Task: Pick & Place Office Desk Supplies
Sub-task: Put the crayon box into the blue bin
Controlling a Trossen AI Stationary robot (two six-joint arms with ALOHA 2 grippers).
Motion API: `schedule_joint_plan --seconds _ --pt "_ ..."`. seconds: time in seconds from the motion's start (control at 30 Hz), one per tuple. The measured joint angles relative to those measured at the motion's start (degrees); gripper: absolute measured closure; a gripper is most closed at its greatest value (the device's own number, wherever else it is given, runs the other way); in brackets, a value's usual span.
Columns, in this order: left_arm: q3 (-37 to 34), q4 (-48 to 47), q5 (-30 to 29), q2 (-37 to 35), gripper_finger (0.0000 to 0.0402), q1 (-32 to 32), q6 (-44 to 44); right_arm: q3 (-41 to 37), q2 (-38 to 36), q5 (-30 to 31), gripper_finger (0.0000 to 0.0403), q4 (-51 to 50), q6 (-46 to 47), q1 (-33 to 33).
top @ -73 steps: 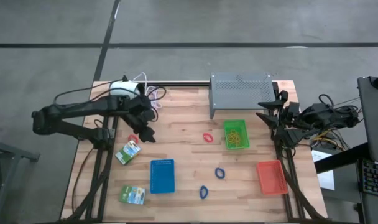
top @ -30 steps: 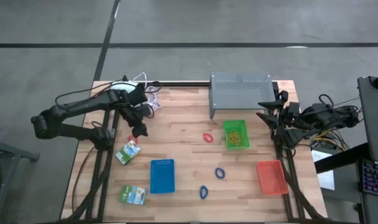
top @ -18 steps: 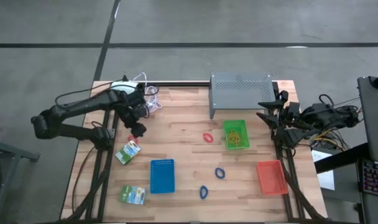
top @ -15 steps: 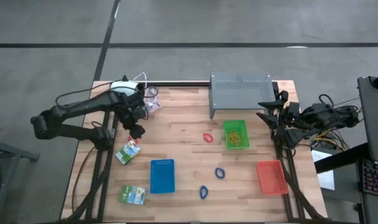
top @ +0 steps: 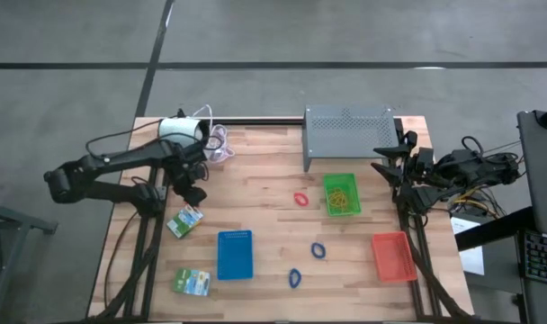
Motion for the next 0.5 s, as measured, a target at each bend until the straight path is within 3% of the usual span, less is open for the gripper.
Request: schedule_joint_plan --seconds 0.5 --pt "-1.54 1.47 -2.31 0.28 0.0191 0.6 -1.95 0.0 0.0 0.01 0.0204 0.01 0.0 0.0"
